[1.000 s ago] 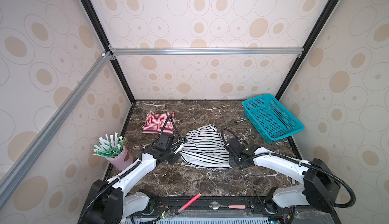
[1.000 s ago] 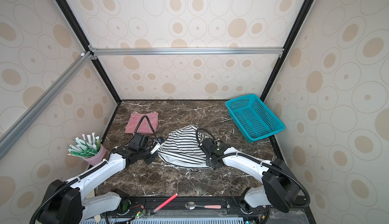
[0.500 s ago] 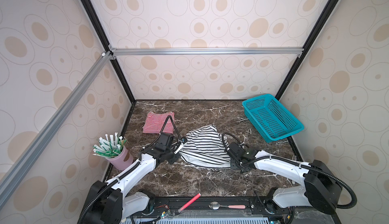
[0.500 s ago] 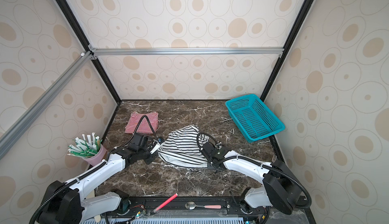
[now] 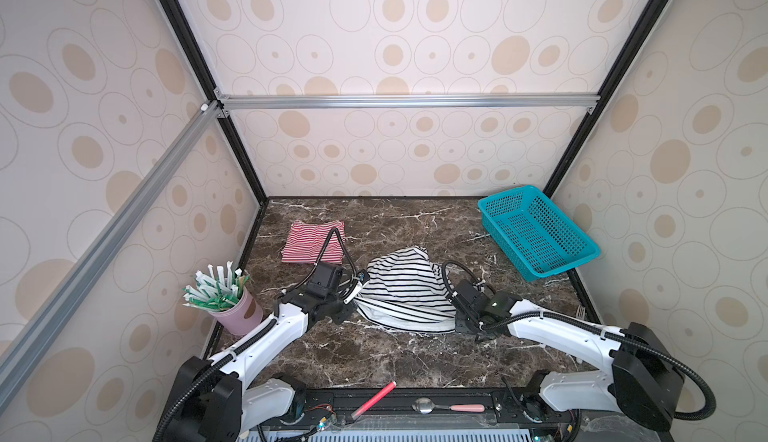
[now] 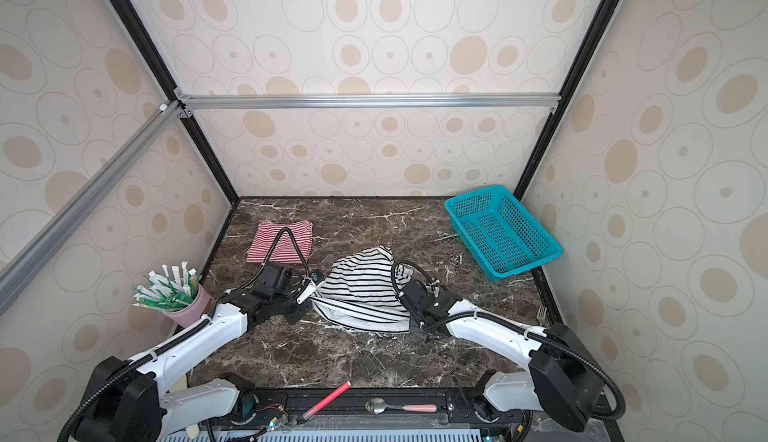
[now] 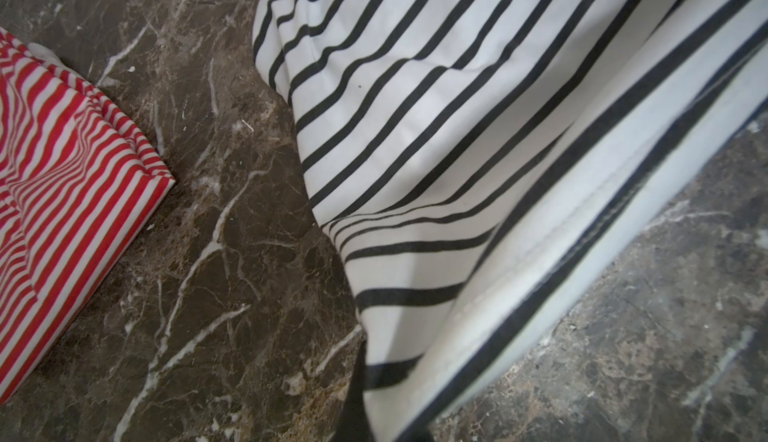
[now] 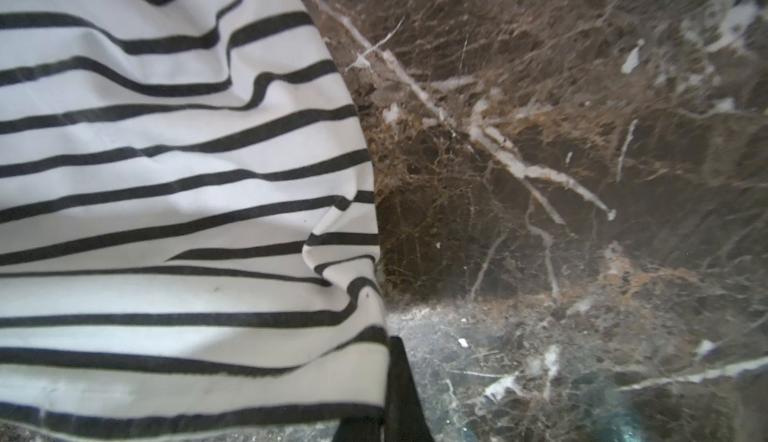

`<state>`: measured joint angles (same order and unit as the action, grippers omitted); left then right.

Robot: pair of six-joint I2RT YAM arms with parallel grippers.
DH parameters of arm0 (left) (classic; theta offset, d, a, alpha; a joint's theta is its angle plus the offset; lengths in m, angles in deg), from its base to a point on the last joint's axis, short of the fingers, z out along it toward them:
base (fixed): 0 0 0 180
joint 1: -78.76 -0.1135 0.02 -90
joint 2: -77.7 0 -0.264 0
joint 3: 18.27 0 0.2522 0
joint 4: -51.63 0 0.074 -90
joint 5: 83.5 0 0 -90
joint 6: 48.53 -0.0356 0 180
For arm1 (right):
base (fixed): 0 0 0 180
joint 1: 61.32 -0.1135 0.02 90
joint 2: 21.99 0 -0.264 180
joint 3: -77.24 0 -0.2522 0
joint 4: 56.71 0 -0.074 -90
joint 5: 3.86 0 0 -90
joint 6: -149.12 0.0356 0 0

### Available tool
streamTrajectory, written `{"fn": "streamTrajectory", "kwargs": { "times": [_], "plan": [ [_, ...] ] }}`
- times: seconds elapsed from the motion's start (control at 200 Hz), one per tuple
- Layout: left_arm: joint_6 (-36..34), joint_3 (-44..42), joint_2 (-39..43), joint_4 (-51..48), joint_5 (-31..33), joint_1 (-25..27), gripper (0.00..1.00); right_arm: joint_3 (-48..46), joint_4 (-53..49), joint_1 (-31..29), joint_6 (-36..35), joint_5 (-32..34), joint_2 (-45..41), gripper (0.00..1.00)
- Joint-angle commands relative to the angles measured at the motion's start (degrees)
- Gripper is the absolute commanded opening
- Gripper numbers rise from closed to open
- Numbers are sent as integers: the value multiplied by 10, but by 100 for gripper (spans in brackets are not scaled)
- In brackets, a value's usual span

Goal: Fold and stack the tank tops

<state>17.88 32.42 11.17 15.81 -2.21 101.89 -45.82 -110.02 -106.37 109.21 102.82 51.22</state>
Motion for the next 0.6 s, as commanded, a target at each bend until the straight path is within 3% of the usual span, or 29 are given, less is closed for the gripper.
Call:
{"fn": "streamTrajectory", "kwargs": {
  "times": [0.0,0.335,0.595],
  "plan": [
    [10,49,14,-18,13,-3,0,82,-82,-5,-52,64,-22,0],
    [12,297,63,-113,55,-4,0,396,-219,-6,-222,136,-72,0],
    [30,486,96,-168,40,-3,0,575,-197,-7,-284,33,-107,0]
  ]
}}
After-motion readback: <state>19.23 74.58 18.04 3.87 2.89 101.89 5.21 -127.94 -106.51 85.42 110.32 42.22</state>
